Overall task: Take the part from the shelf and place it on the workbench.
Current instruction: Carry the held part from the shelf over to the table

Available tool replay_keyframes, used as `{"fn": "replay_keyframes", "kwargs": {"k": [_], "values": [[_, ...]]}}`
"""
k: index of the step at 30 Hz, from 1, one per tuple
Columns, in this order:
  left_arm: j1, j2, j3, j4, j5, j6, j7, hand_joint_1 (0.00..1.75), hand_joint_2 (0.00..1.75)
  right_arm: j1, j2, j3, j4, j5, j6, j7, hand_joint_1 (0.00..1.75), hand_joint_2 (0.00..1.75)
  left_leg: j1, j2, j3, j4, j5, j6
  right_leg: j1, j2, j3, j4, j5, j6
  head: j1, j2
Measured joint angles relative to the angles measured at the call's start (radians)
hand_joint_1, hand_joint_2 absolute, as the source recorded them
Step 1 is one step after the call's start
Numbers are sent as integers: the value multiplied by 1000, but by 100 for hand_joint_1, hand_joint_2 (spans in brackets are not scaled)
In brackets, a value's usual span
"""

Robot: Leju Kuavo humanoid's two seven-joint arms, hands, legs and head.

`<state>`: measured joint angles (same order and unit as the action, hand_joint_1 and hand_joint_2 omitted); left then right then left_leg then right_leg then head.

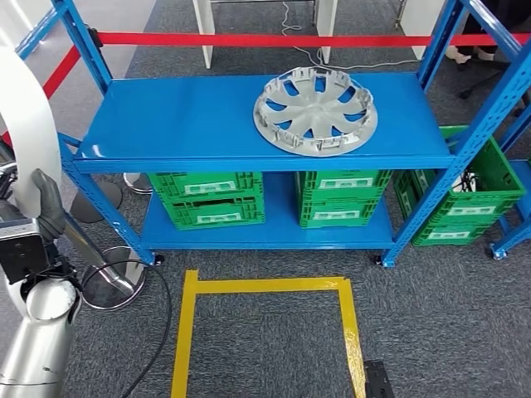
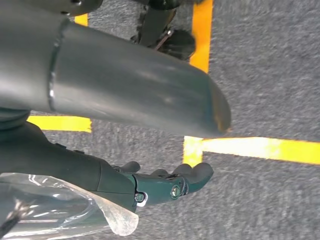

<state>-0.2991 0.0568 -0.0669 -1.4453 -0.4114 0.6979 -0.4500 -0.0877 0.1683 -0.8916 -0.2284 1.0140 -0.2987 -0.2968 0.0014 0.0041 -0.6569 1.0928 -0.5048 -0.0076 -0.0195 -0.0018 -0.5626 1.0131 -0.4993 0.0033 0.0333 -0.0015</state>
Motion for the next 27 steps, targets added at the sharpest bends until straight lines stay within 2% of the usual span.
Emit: {"fn": "replay_keyframes", "kwargs": {"k": [2, 3, 4, 5, 6, 7, 8, 9, 10, 11, 13, 14, 15, 17, 18, 19, 20, 21, 22, 23, 24, 25, 26, 27], "values": [[-2, 1, 0, 4, -2, 0, 1, 175, 175, 1, 0, -1, 0, 0, -1, 0, 0, 0, 3, 0, -27, 121, -92, -8, 3, 0, -24, 1, 19, -9, -4, 0], [-3, 1, -1, 6, -3, 0, 2, 175, 175, 2, 0, -1, 0, 1, -1, 0, 0, 0, 3, 0, -34, 176, -117, -10, 4, -1, -37, 2, 29, -10, -5, 0], [-3, 1, -1, 8, -3, 0, 2, 175, 175, 2, 0, -1, 0, 1, -1, 0, 0, 0, 3, 0, -29, 208, -118, -10, 5, -1, -50, 3, 39, -10, -5, 0], [-3, 2, -1, 10, -3, 0, 3, 175, 175, 2, 0, -1, 0, 1, -1, 0, 0, 0, 3, 0, -10, 207, -98, -8, 7, -1, -63, 4, 49, -10, -5, 0], [-3, 2, -1, 12, -3, 0, 3, 175, 175, 2, 0, -1, 0, 0, -1, 0, 0, 0, 3, 0, 25, 172, -65, -4, 8, -1, -76, 5, 58, -9, -5, 0], [-5, 2, -1, 13, -3, 0, 3, 175, 175, 1, 0, -1, 0, 0, -1, 0, 0, 0, 2, -1, 74, 110, -39, 2, 9, -1, -86, 6, 68, -7, -5, 0], [-7, 2, -2, 13, -2, 0, 3, 175, 175, 1, 0, -1, 0, 0, -1, -1, 0, 0, -1, -1, 128, 31, -30, 9, 11, -1, -94, 7, 77, -5, -4, 0], [-11, 2, -2, 14, 0, 0, 4, 175, 175, 1, 0, -1, 0, 0, -2, -2, 0, 0, -3, -1, 173, -40, -36, 14, 12, 0, -100, 6, 88, -2, -4, 0], [-14, 2, -3, 14, 1, 0, 4, 175, 175, 1, 1, -1, 0, 0, -1, -3, 0, 0, -7, -1, 201, -89, -45, 18, 12, -1, -103, 3, 99, 3, -4, 0], [-17, 2, -3, 14, 2, 0, 4, 175, 175, 1, 1, -1, 0, -1, -1, -5, 0, 0, -10, -1, 211, -115, -51, 21, 11, -1, -105, -3, 111, 9, -4, 0], [-16, 1, -4, 14, 3, 1, 4, 175, 175, 2, 1, -1, 0, -3, -1, -12, 0, 0, -10, 1, 199, -128, -31, 29, 8, 0, -110, -13, 125, 22, -5, 0], [-14, 0, -4, 14, 2, 1, 4, 175, 175, 3, 1, -2, 0, -5, -1, -16, 0, 0, -8, 2, 189, -133, -18, 35, 9, 0, -119, -3, 107, 28, -4, 0], [-10, -3, -4, 13, 1, 1, 4, 175, 175, 4, 1, -2, 0, -7, -1, -19, 0, 0, -5, 4, 177, -137, -5, 41, 9, 1, -131, 24, 69, 32, -2, 0], [-4, -6, -5, 12, -1, 1, 4, 175, 175, 3, 1, -2, 0, -11, -2, -22, 0, 0, -4, 5, 149, -137, 18, 48, 8, 1, -163, 137, -35, 37, 1, 0], [0, -6, -5, 11, 0, 1, 4, 175, 175, 3, 1, -2, 0, -12, -2, -22, 0, 0, -4, 5, 134, -136, 29, 49, 7, 1, -175, 204, -66, 39, 1, 0], [4, -6, -4, 11, 1, 1, 4, 175, 175, 3, 1, -2, 0, -12, -2, -21, 0, 0, -4, 5, 120, -135, 39, 48, 7, 1, -181, 260, -70, 41, 2, 0], [9, -6, -4, 10, 3, 1, 4, 175, 175, 4, 1, -2, 0, -12, -1, -20, 0, 0, -4, 5, 105, -133, 49, 47, 7, 1, -176, 291, -48, 43, 2, 0], [14, -6, -4, 9, 4, 1, 4, 175, 175, 5, 1, -2, 0, -12, -1, -16, 0, 0, -4, 5, 90, -130, 58, 45, 7, 1, -155, 289, -15, 43, 3, 0], [19, -6, -4, 7, 3, 1, 4, 175, 175, 5, 1, -3, 0, -10, -1, -12, 0, 0, -4, 5, 79, -126, 66, 41, 7, 1, -114, 249, 12, 42, 3, 0], [23, -6, -4, 4, 3, 1, 4, 175, 175, 5, 1, -3, 0, -9, -1, -9, 0, 0, -5, 4, 68, -120, 71, 38, 8, 1, -54, 179, 20, 39, 3, 0], [25, -6, -4, -1, 3, 1, 4, 175, 175, 4, 1, -2, 0, -8, -1, -8, 0, 0, -6, 4, 60, -113, 75, 34, 9, 1, 8, 97, 6, 36, 3, 0], [26, -5, -4, -6, 3, 1, 5, 175, 175, 3, 1, -2, 0, -8, 0, -10, 0, 0, -8, 4, 55, -106, 79, 29, 9, 1, 57, 28, -16, 33, 3, 0], [28, -5, -2, -10, 2, 1, 5, 175, 175, 1, 1, -2, 0, -9, 2, -13, 0, 0, -9, 4, 49, -100, 83, 25, 10, 2, 87, -17, -37, 31, 3, 0], [32, -5, -1, -13, 2, 2, 6, 175, 175, 1, 1, -2, 0, -10, 5, -16, 0, 0, -10, 5, 45, -96, 88, 20, 10, 2, 94, -37, -48, 28, 3, 0]]}}
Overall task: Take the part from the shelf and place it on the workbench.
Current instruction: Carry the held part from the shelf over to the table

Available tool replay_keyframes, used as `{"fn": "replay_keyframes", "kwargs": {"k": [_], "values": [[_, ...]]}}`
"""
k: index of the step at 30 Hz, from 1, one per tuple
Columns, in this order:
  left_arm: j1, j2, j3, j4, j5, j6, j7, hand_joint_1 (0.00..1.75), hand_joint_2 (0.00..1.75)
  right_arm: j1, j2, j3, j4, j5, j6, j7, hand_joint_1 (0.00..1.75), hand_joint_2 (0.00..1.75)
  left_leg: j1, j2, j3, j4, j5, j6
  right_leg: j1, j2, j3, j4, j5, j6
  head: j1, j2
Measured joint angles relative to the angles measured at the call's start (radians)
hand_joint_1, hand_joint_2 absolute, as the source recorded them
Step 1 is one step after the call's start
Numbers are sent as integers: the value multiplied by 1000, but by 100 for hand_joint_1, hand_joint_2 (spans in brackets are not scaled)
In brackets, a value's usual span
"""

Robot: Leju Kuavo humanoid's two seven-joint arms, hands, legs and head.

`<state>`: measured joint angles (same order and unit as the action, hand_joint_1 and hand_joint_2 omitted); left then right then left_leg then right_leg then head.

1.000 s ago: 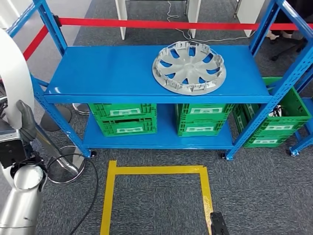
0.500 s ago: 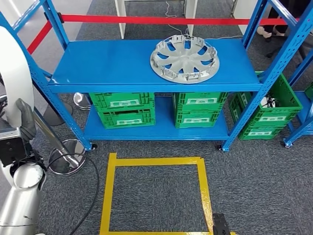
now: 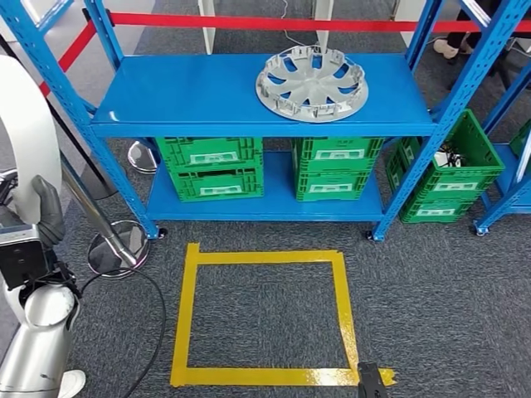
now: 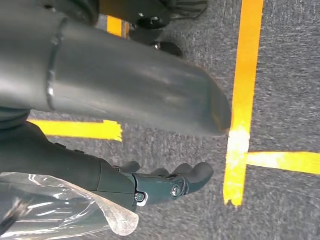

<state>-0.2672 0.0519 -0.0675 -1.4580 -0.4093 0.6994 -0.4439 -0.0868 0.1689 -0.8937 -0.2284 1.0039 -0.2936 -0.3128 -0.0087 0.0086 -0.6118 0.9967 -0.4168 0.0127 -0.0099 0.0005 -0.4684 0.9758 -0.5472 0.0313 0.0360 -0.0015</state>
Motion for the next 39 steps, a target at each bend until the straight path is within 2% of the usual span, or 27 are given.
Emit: {"fn": "replay_keyframes", "kwargs": {"k": [2, 3, 4, 6, 7, 8, 9, 11, 13, 14, 16, 18, 19, 21, 22, 23, 24, 25, 27, 29, 32, 34, 37, 38, 39], "values": [[13, -1, 4, -5, -1, 0, 1, 175, 175, 1, -1, -1, 0, -2, 9, -3, 0, 0, 1, -1, -10, 14, -9, -10, -3, -1, -7, -3, 4, -13, -1, 0], [20, 0, 6, -8, -2, 0, 1, 175, 175, 2, -1, -1, 0, -2, 14, -3, 0, 0, 3, -2, -21, 40, -33, -16, -5, -3, -11, -4, 10, -22, -2, 0], [26, 0, 7, -11, -2, 0, 1, 175, 175, 2, -1, -2, 0, -2, 21, -2, 0, 0, 5, -3, -38, 87, -69, -21, -6, -4, -16, -4, 16, -29, -4, 0], [37, 1, 10, -16, -2, 0, 1, 175, 175, 2, -2, -2, 0, -2, 35, 4, 0, 0, 8, -4, -86, 225, -145, -31, -4, -4, -30, 0, 25, -36, -6, 0], [44, 1, 11, -17, -2, 0, 1, 175, 175, 3, -2, -2, 0, -2, 40, 8, 0, 0, 9, -4, -102, 280, -162, -33, -4, -4, -36, 3, 28, -36, -6, 0], [50, 1, 11, -19, -2, 0, 1, 175, 175, 4, -2, -2, 0, -2, 43, 11, 0, 0, 10, -4, -102, 301, -161, -34, -4, -5, -42, 7, 29, -36, -6, 0], [55, 1, 11, -20, -2, 0, 1, 175, 175, 4, -2, -2, 0, -2, 45, 12, 0, 0, 11, -4, -85, 280, -141, -33, -3, -5, -47, 12, 30, -36, -6, 0], [59, 1, 11, -26, -4, 0, 1, 175, 175, 4, -3, -2, 0, -2, 46, 13, 0, 0, 12, -4, -10, 153, -84, -26, -3, -5, -52, 19, 29, -34, -5, 0], [59, 2, 11, -32, -5, 1, 1, 175, 175, 1, -3, -2, 0, -2, 47, 13, 0, 0, 8, -5, 45, 46, -58, -17, 0, -4, -59, 24, 31, -27, -5, 0], [59, 2, 12, -34, -5, 1, 1, 175, 175, 1, -3, -2, 0, -2, 47, 13, 0, 0, 6, -5, 54, 24, -61, -13, 1, -4, -63, 25, 33, -22, -5, 0], [60, 2, 12, -38, -5, 1, 1, 175, 175, 1, -3, -2, 0, -2, 48, 13, 0, 0, 6, -5, 50, 15, -60, -4, 1, -4, -69, 25, 36, -11, -5, 0], [60, 1, 12, -42, -5, 1, 1, 175, 175, 2, -4, -2, 0, -2, 48, 13, 0, 0, 10, -4, 47, 7, -53, 10, 1, -3, -87, 50, 14, -2, -3, 0], [60, 1, 12, -43, -5, 1, 1, 175, 175, 1, -4, -2, 0, -2, 48, 13, 0, 0, 12, -4, 44, 4, -49, 16, 1, -3, -107, 91, -12, 2, -2, 0], [61, 0, 12, -45, -5, 1, 1, 175, 175, 2, -6, -2, 0, -2, 48, 13, 0, 0, 11, -3, 35, 3, -43, 24, -1, -2, -168, 222, -79, 8, 1, 0], [63, 0, 12, -45, -5, 1, 1, 175, 175, 3, -6, -2, 0, -2, 48, 15, 0, 0, 11, -3, 31, 4, -41, 25, -1, -2, -194, 282, -101, 10, 1, 0], [64, 0, 12, -45, -5, 1, 1, 175, 175, 4, -7, -2, 0, -3, 48, 18, 0, 0, 10, -4, 28, 4, -39, 26, -1, -2, -209, 316, -107, 11, 1, 0], [66, 0, 12, -45, -5, 1, 1, 175, 175, 5, -7, -2, 0, -5, 49, 22, 0, 0, 10, -4, 26, 5, -37, 26, -1, -2, -203, 309, -92, 11, 1, 0], [68, 0, 12, -45, -5, 1, 1, 175, 175, 5, -7, -2, 0, -7, 52, 28, 0, 0, 10, -5, 25, 7, -36, 25, -1, -2, -178, 264, -62, 9, 1, 0], [70, -1, 12, -48, -5, 1, 1, 175, 175, 3, -7, -2, 0, -12, 59, 39, 0, 0, 8, -5, 23, 12, -35, 22, 0, -2, -103, 120, 3, 3, 1, 0], [69, -1, 12, -52, -6, 1, 2, 175, 175, 2, -7, -3, 0, -17, 64, 50, 0, 0, 5, -4, 16, 18, -33, 12, 2, -1, -61, 34, 23, -3, 0, 0], [70, -2, 13, -55, -7, 1, 5, 175, 175, 6, -8, -3, 0, -18, 67, 76, 0, 0, 6, -3, 7, 21, -28, -6, 1, 3, -59, 21, 28, -17, -1, 0], [70, -2, 13, -56, -7, 1, 6, 175, 175, 7, -8, -4, 0, -13, 65, 90, 0, 0, 8, -4, -6, 59, -60, -18, -3, 8, -60, 16, 38, -27, -3, 0], [72, -2, 14, -56, -7, 1, 7, 175, 175, 6, -8, -5, 0, -5, 65, 98, 0, 0, 12, -5, -71, 239, -156, -31, -3, 19, -65, 15, 44, -33, -5, 0], [74, -3, 14, -56, -7, 1, 8, 175, 175, 7, -8, -5, 0, -4, 65, 101, 0, 0, 14, -5, -87, 284, -170, -33, -3, 24, -67, 16, 45, -33, -5, 0], [76, -4, 14, -56, -7, 1, 8, 175, 175, 7, -8, -5, 0, -3, 66, 102, 0, 0, 15, -5, -86, 290, -161, -33, -3, 30, -68, 18, 46, -33, -5, 0]]}}
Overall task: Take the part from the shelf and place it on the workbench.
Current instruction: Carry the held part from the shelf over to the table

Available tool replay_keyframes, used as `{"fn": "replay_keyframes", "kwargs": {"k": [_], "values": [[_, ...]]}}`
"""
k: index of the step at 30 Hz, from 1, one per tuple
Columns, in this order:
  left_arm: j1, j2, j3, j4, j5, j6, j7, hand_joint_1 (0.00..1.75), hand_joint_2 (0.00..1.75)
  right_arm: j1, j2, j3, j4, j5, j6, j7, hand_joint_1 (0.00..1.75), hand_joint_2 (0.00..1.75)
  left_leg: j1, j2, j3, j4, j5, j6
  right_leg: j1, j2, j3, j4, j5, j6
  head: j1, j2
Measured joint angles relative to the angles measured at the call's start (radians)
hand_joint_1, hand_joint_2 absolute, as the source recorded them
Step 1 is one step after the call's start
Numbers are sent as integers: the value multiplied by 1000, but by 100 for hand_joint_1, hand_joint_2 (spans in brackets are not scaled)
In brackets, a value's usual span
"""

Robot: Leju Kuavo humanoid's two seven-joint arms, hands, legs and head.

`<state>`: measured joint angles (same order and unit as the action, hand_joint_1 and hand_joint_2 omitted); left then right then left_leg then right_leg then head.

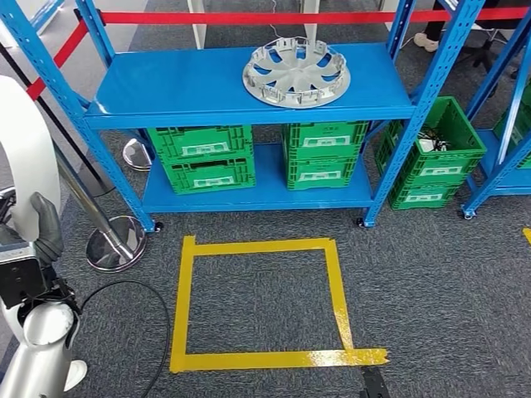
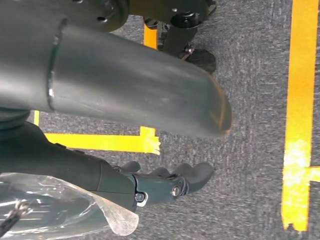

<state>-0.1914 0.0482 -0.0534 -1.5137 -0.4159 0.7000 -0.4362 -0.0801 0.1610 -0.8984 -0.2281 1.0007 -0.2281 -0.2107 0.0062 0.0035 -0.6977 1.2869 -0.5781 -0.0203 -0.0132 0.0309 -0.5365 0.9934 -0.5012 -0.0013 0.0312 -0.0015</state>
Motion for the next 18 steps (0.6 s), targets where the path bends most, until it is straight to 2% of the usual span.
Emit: {"fn": "replay_keyframes", "kwargs": {"k": [1, 2, 4, 5, 6, 8, 9, 10, 11, 13, 14, 15, 16, 17, 18], "values": [[1, 0, 0, 0, 0, 0, 0, 175, 175, 0, 0, 0, 0, 0, 0, 1, 0, 0, 1, -1, 17, -29, 24, 1, 0, 7, 0, 1, 0, 0, 0, 0], [0, -1, 0, 0, 0, 0, 0, 175, 175, -1, 0, 0, 0, 1, 0, 2, 0, 0, 3, -7, 48, -91, 60, 3, 0, 14, 0, 3, 0, 1, 0, 0], [-1, 0, 0, 0, 0, 0, 1, 175, 175, -5, 0, 0, 0, 1, 4, 3, 0, 0, 8, -44, 104, -208, 103, 7, -1, 30, -6, 7, 1, 7, 1, 0], [-3, 1, 0, 0, 0, -1, 1, 175, 175, -8, 0, 0, 0, 0, 10, 3, 0, 0, 10, -61, 120, -246, 108, 10, -2, 38, -14, 10, 3, 13, 0, 0], [-4, 2, 0, 0, 1, -1, 1, 175, 175, -10, 0, 0, 0, 0, 17, 2, 0, 0, 10, -71, 122, -258, 102, 13, -3, 46, -23, 11, 7, 21, 0, 0], [-9, 3, -1, 0, 2, -2, 2, 175, 175, -9, 0, 0, 0, 0, 31, 1, 0, 0, 8, -60, 118, -266, 101, 21, -6, 62, -35, 8, 14, 35, -1, 0], [-13, 2, -3, 0, 7, -3, 2, 175, 175, -8, 0, 0, 0, 0, 36, 1, 0, 0, 8, -50, 118, -269, 104, 27, -7, 63, -40, 9, 13, 40, -1, 0], [-17, 1, -4, 0, 17, -6, 2, 175, 175, -7, 0, 0, 0, 0, 39, 1, 0, 0, 10, -40, 118, -272, 107, 33, -6, 53, -49, 20, 4, 44, 2, 0], [-20, 1, -5, 0, 32, -10, 1, 175, 175, -8, -1, 0, 0, 0, 42, 1, 0, 0, 10, -28, 119, -276, 109, 39, -5, 35, -66, 53, -16, 48, 5, 0], [-23, 1, -6, 0, 65, -19, -1, 175, 175, -11, -1, 0, 0, 0, 45, 2, 0, 0, 7, -4, 117, -277, 111, 47, -3, -8, -126, 177, -79, 52, 11, 0], [-22, 1, -7, 0, 81, -23, -3, 175, 175, -10, -1, 0, 0, 0, 46, 3, 0, 0, 5, 9, 116, -277, 111, 49, -3, -19, -158, 246, -105, 53, 12, 0], [-22, 1, -8, 0, 94, -26, -7, 175, 175, -9, -1, 0, 0, 0, 46, 4, 0, 0, 2, 20, 115, -276, 111, 50, -2, -23, -177, 289, -115, 54, 13, 0], [-22, 1, -9, 0, 109, -30, -11, 175, 175, -8, -1, 0, 0, 0, 47, 5, 0, 0, 0, 30, 114, -276, 111, 51, -2, -26, -177, 294, -107, 52, 13, 0], [-23, 1, -11, 0, 126, -36, -15, 175, 175, -7, -1, 0, 0, 1, 47, 7, 0, 0, -3, 40, 115, -276, 111, 51, 0, -30, -156, 257, -81, 47, 13, 0], [-24, 0, -12, 0, 143, -42, -19, 175, 175, -7, -1, 0, 0, 1, 47, 9, 0, 0, -5, 49, 115, -275, 111, 51, 3, -40, -119, 191, -47, 41, 13, 0]]}}
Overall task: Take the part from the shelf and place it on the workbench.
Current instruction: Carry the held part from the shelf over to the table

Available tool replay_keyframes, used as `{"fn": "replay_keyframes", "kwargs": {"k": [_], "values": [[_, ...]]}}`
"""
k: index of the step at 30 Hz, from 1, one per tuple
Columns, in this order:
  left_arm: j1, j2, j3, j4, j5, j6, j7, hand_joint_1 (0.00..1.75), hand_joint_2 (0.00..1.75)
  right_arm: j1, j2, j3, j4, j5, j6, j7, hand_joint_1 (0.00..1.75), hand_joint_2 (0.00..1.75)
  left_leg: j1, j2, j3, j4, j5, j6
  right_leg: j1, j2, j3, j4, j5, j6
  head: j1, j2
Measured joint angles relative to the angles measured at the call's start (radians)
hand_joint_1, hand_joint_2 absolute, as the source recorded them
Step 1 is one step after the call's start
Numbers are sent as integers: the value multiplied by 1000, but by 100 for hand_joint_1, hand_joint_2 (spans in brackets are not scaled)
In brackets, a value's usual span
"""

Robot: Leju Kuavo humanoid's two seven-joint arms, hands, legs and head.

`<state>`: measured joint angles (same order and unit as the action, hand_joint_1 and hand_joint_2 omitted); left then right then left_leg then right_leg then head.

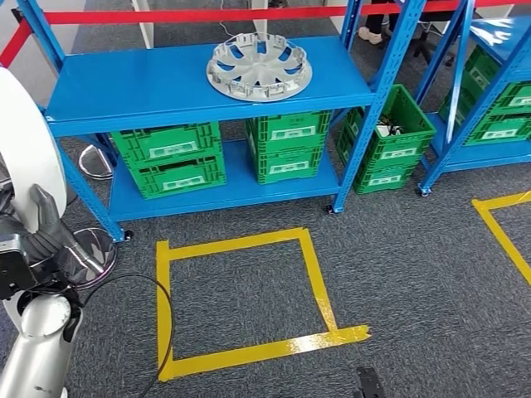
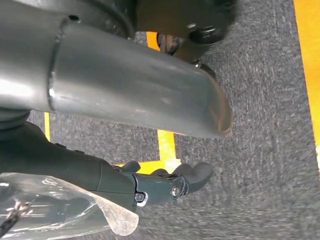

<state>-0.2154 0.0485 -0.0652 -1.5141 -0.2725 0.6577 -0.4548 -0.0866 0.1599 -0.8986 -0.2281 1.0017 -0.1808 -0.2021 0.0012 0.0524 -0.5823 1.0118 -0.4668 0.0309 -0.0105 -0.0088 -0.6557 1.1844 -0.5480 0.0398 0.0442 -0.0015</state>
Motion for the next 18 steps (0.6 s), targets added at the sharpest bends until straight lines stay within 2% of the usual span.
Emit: {"fn": "replay_keyframes", "kwargs": {"k": [2, 3, 4, 6, 8, 10, 12, 13, 14, 15, 17, 18], "values": [[-3, 0, -1, 0, 35, -14, -8, 175, 175, -3, -1, 1, 0, 1, 2, 1, 0, 0, -7, 17, 0, 2, -1, -2, 11, -37, 72, -134, 42, -14, -1, 0], [-4, -1, -1, 0, 50, -19, -12, 175, 175, -5, -1, 2, 0, 1, 2, 2, 0, 0, -10, 26, -1, 3, 0, -4, 15, -49, 90, -169, 50, -19, -1, 0], [-5, -1, -1, 0, 60, -24, -17, 175, 175, -5, -1, 3, 0, 1, 3, 2, 0, 0, -12, 34, -2, 4, 1, -8, 19, -53, 96, -182, 50, -23, -2, 0], [-7, -3, -4, -1, 71, -29, -23, 175, 175, -1, -1, 3, 0, 1, 4, 3, 0, 0, -11, 47, -2, 4, 1, -16, 16, -35, 94, -185, 59, -32, -1, 0], [-11, -5, -10, -2, 75, -34, -30, 175, 175, 0, -1, 3, 0, -1, 7, 0, 0, 0, -7, 19, -13, 35, -27, -27, 10, -17, 93, -191, 69, -43, -3, 0], [-15, -5, -15, -4, 80, -37, -33, 175, 175, 1, -1, 3, 0, -5, 14, -8, 0, 0, 0, -26, -54, 144, -93, -38, 7, 4, 91, -194, 75, -51, -7, 0], [-16, -6, -22, -4, 84, -40, -34, 175, 175, 4, -1, 3, 0, -9, 20, -14, 0, 0, 3, -39, -104, 268, -142, -44, 7, 27, 87, -192, 78, -53, -8, 0], [-16, -6, -26, -4, 84, -42, -35, 175, 175, 8, -1, 3, 0, -12, 22, -16, 0, 0, 4, -40, -111, 288, -141, -44, 7, 39, 85, -191, 79, -52, -8, 0], [-17, -7, -30, -5, 84, -44, -36, 175, 175, 11, -1, 3, 0, -15, 23, -17, 0, 0, 5, -41, -100, 269, -120, -44, 7, 51, 84, -189, 80, -51, -8, 0], [-18, -7, -35, -7, 84, -45, -37, 175, 175, 13, -1, 3, 0, -18, 24, -18, 0, 0, 6, -47, -72, 215, -85, -43, 7, 63, 84, -187, 80, -50, -8, 0], [-22, -8, -44, -13, 83, -48, -39, 175, 175, 16, -1, 2, 0, -19, 25, -19, 0, 0, 12, -90, -7, 82, -30, -38, 7, 85, 79, -180, 81, -46, -8, 0], [-24, -8, -47, -16, 83, -48, -40, 175, 175, 15, -1, 2, 0, -19, 25, -20, 0, 0, 14, -110, 12, 38, -19, -36, 6, 95, 73, -177, 83, -40, -8, 0]]}}
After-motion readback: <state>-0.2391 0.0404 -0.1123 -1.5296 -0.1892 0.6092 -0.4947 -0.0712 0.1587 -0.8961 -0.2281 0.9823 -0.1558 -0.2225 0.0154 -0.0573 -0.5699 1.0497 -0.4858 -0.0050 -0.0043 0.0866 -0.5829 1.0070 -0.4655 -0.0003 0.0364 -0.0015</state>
